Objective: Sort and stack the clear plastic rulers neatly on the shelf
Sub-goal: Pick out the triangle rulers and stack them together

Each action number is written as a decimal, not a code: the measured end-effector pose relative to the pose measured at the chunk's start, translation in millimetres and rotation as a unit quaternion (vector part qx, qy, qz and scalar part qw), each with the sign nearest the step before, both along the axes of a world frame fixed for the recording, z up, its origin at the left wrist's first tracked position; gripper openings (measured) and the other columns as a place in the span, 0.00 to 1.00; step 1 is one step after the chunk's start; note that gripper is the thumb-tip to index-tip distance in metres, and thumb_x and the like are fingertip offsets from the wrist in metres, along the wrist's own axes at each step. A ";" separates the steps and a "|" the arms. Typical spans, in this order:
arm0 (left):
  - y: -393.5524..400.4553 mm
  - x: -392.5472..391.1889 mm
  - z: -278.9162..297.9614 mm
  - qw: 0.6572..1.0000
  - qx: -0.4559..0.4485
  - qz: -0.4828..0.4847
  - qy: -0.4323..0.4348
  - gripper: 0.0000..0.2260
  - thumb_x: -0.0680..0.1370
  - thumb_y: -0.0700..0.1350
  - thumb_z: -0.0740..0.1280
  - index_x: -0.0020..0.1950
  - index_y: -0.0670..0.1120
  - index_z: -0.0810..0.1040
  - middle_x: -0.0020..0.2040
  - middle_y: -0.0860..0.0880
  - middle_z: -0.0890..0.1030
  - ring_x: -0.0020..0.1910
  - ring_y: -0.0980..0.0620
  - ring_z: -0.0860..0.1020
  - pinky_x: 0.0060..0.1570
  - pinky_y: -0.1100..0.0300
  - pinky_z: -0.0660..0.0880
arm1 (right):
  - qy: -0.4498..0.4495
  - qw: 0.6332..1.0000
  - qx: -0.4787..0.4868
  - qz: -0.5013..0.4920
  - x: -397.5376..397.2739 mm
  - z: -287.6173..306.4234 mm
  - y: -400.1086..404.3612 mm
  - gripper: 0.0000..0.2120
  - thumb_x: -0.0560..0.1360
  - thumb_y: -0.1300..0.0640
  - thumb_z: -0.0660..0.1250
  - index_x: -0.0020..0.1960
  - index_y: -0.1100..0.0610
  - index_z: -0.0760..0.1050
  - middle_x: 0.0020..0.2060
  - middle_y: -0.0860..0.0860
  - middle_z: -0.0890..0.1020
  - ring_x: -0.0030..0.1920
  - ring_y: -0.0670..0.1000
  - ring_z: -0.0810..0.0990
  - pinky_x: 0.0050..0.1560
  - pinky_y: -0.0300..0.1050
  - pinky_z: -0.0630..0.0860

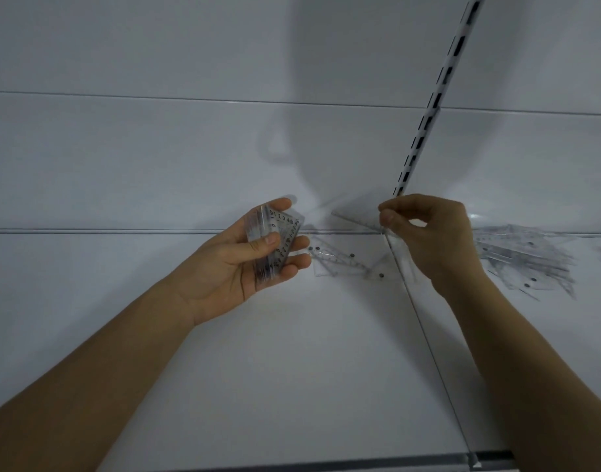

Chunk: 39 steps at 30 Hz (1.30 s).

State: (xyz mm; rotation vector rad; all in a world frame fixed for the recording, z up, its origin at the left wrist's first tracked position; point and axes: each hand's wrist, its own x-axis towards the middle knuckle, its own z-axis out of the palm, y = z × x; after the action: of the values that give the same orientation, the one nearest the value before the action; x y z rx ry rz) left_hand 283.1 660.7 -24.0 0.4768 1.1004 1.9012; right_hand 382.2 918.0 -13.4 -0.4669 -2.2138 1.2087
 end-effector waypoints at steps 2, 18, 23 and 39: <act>1.4 2.2 0.3 1.000 -0.007 -0.009 -0.003 0.23 0.79 0.37 0.61 0.74 0.50 0.73 0.62 0.35 0.79 0.52 0.41 0.83 0.46 0.57 0.82 | 0.028 0.999 -0.028 0.007 1.2 3.9 1.7 0.07 0.76 0.57 0.74 0.46 0.45 0.84 0.40 0.42 0.87 0.45 0.41 0.84 0.54 0.40 0.79; -2.0 10.2 -4.2 0.975 0.037 -0.218 0.009 0.26 0.79 0.42 0.70 0.76 0.53 0.70 0.68 0.34 0.75 0.51 0.43 0.84 0.50 0.56 0.82 | 0.041 0.978 -0.005 0.206 0.6 -12.9 -41.1 0.14 0.65 0.52 0.82 0.40 0.54 0.78 0.32 0.55 0.78 0.31 0.54 0.75 0.34 0.54 0.77; -2.2 11.0 -3.0 0.984 0.044 -0.169 0.029 0.27 0.77 0.42 0.72 0.75 0.52 0.71 0.68 0.34 0.75 0.50 0.45 0.82 0.51 0.56 0.81 | -0.051 0.984 0.149 0.078 -5.4 -9.3 -34.3 0.18 0.80 0.40 0.61 0.45 0.55 0.77 0.37 0.49 0.79 0.39 0.49 0.77 0.38 0.44 0.71; 3.4 12.5 -5.0 0.997 -0.020 -0.071 0.018 0.26 0.74 0.40 0.70 0.72 0.51 0.74 0.64 0.35 0.79 0.48 0.45 0.84 0.45 0.57 0.82 | -0.282 0.951 0.114 0.048 8.1 0.6 35.0 0.19 0.63 0.47 0.83 0.51 0.46 0.81 0.49 0.49 0.78 0.48 0.52 0.79 0.48 0.45 0.73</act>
State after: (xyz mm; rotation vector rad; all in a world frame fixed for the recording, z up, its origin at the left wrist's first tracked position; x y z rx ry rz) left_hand 295.6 664.1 -29.0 0.5542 1.0977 1.7492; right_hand 390.2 953.0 -12.8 -0.6798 -2.8498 0.9217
